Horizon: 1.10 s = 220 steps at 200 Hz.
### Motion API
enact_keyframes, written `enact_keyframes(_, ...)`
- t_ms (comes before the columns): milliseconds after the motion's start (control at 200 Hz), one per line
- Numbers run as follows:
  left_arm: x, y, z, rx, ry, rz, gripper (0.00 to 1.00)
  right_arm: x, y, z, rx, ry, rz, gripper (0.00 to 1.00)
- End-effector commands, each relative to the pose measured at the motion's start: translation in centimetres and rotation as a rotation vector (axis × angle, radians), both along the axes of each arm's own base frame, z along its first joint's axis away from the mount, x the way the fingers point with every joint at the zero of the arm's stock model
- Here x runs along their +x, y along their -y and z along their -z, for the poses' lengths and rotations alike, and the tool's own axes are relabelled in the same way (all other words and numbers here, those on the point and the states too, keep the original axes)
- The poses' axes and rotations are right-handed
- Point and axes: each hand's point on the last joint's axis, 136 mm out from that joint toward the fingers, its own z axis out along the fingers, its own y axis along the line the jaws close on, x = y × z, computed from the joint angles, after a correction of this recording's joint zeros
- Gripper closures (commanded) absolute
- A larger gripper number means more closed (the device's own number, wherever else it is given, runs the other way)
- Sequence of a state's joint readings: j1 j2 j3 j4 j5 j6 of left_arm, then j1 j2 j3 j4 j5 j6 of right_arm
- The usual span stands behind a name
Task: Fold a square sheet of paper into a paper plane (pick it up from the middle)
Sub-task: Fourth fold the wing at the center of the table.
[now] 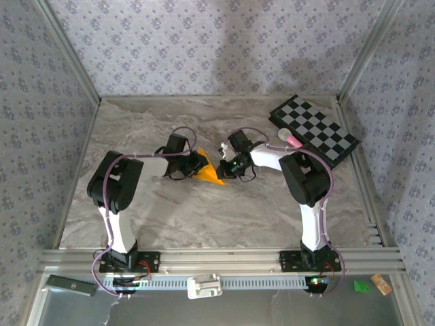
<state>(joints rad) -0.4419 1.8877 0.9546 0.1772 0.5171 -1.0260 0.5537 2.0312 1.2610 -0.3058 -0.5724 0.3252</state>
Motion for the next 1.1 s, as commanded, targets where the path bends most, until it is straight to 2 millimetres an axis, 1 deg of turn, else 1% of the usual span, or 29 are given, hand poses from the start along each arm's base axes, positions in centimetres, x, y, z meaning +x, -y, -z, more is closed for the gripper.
enact_keyframes(0,0.4,1.0,-0.2,-0.021,0.012,0.028,0.82,-0.7,1.8,3.0,-0.089,-0.055,0.030,0.93)
enact_keyframes(120,0.3,0.9,0.3,-0.007,0.001,0.030,0.82,-0.8,1.8,3.0,-0.089,-0.058,0.028,0.92)
enact_keyframes(225,0.0,0.7,0.9,0.010,-0.015,0.031,0.82,-0.9,1.8,2.6,-0.082,-0.058,0.026,0.90)
enact_keyframes(490,-0.2,0.4,1.7,0.034,-0.035,0.034,0.83,-0.7,1.8,0.4,-0.026,-0.057,0.029,0.87)
enact_keyframes(665,-0.4,0.1,2.0,0.054,-0.045,0.035,0.83,-1.5,1.9,-0.2,-0.003,-0.083,0.019,0.85)
enact_keyframes(865,-0.6,0.0,2.3,0.060,-0.053,0.035,0.83,-2.4,2.2,-0.1,-0.002,-0.112,0.009,0.85)
enact_keyframes(1024,-0.6,0.0,2.3,0.061,-0.056,0.036,0.83,-2.4,2.5,0.6,-0.022,-0.119,0.015,0.85)
enact_keyframes(1094,-0.7,0.0,2.4,0.066,-0.060,0.036,0.83,-2.1,2.6,0.5,-0.029,-0.112,0.030,0.84)
